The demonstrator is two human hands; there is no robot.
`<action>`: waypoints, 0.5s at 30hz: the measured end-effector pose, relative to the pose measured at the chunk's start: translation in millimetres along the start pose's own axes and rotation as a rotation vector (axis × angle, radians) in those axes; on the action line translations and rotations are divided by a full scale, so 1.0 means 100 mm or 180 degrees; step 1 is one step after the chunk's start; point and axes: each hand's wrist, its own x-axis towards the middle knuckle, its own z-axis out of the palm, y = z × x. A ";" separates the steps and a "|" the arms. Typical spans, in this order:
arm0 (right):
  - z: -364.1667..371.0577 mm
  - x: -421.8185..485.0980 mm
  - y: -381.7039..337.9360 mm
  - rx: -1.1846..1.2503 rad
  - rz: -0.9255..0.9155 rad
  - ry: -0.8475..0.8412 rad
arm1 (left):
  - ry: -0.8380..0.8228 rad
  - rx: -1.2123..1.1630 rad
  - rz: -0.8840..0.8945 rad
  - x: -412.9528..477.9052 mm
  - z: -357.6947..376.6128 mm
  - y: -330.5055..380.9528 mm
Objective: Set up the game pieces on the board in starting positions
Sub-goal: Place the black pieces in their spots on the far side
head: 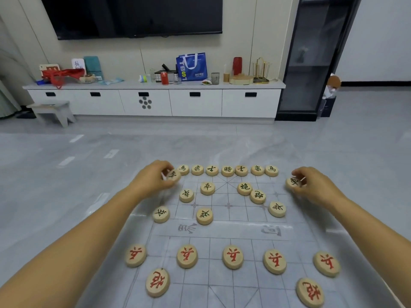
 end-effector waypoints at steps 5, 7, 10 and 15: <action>0.06 0.03 0.17 0.0546 0.0076 -0.0241 | 0.0010 -0.0172 -0.0730 -0.07 0.04 -0.33; 0.10 0.05 0.19 0.0637 0.0192 -0.0135 | 0.0060 -0.0463 -0.0771 -0.09 0.07 -0.37; 0.16 0.10 0.17 0.0525 0.0399 0.0103 | 0.0029 -0.0847 -0.0799 -0.10 0.08 -0.43; 0.19 0.15 0.17 0.0554 0.0363 0.0070 | 0.0052 -0.1363 -0.0873 -0.13 0.09 -0.48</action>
